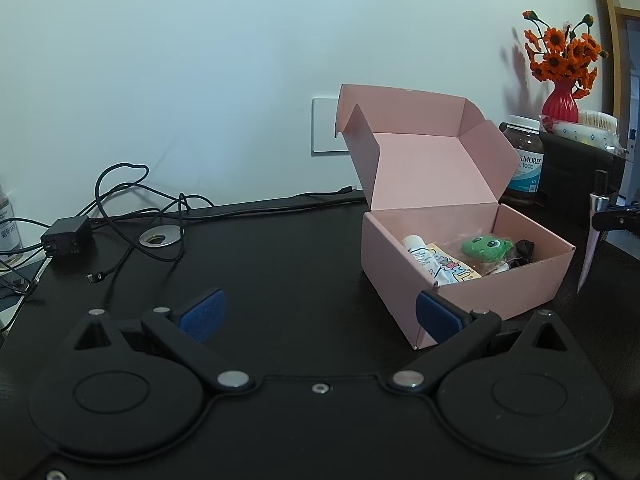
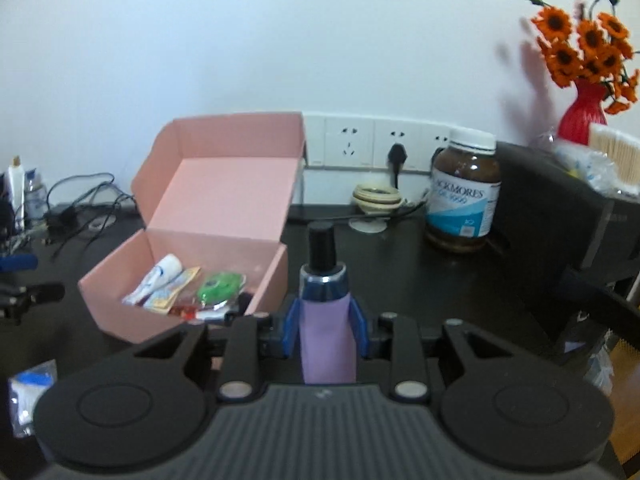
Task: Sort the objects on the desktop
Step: 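Carry the lilac tube over the pink box with the right gripper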
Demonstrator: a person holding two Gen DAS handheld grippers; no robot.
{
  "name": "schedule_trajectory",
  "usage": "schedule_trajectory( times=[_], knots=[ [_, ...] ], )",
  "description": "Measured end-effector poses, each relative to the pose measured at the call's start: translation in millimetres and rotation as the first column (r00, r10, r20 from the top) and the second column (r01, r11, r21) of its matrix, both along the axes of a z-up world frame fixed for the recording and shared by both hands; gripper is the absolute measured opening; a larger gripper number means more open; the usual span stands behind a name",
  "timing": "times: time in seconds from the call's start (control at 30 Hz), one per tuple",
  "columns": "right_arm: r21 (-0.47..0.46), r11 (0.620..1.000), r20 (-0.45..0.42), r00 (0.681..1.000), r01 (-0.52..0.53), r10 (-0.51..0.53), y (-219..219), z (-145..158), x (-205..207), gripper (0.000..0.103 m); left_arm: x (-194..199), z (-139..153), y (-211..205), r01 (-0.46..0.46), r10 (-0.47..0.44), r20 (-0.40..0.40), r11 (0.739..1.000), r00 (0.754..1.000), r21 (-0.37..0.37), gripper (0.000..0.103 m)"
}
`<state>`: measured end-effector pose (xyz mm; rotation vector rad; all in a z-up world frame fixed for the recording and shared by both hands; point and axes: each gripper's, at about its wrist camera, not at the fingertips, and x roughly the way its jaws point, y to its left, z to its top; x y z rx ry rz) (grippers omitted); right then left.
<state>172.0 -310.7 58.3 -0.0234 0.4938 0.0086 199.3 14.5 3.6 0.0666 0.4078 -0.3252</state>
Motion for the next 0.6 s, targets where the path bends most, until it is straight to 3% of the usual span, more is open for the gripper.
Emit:
schedule_trajectory(
  times=[0.1,0.13,0.17,0.3,0.4,0.47,0.53,0.6],
  knots=[
    [0.0,1.0,-0.023,1.0,-0.006,0.006,1.7,-4.7,6.3,0.026,-0.1,0.1,0.3,-0.001,0.001,0.001,1.0,1.0,-0.002,0.103],
    [0.006,1.0,-0.029,1.0,-0.009,0.01,1.9,-6.6,8.4,0.018,0.0,0.1,0.6,-0.002,0.002,0.001,1.0,1.0,-0.004,0.103],
    [0.013,1.0,-0.036,0.999,-0.012,0.013,2.1,-8.6,10.5,0.001,0.2,0.1,1.1,-0.004,0.004,0.0,1.0,1.0,-0.007,0.103],
    [0.019,1.0,-0.047,0.999,-0.019,0.02,3.1,-10.0,12.7,0.002,1.2,-0.1,2.6,-0.006,0.006,-0.009,1.0,1.0,-0.015,0.103],
    [0.0,1.0,-0.079,0.996,-0.031,0.031,2.0,-20.0,20.1,0.012,0.8,-0.1,2.0,-0.003,0.003,-0.008,1.0,1.0,-0.011,0.103],
    [-0.013,0.999,-0.101,0.994,-0.04,0.038,1.2,-26.7,25.0,0.046,0.4,-0.1,0.9,-0.001,0.001,-0.006,1.0,1.0,-0.005,0.103],
    [-0.025,0.999,-0.123,0.991,-0.048,0.045,0.5,-33.3,30.0,0.053,-0.1,-0.2,-0.5,0.001,-0.001,-0.004,1.0,1.0,0.002,0.103],
    [-0.037,0.998,-0.145,0.988,-0.057,0.051,-0.3,-40.0,34.9,0.053,-0.1,-0.1,-0.8,0.0,0.0,-0.004,1.0,1.0,0.003,0.103]
  ],
)
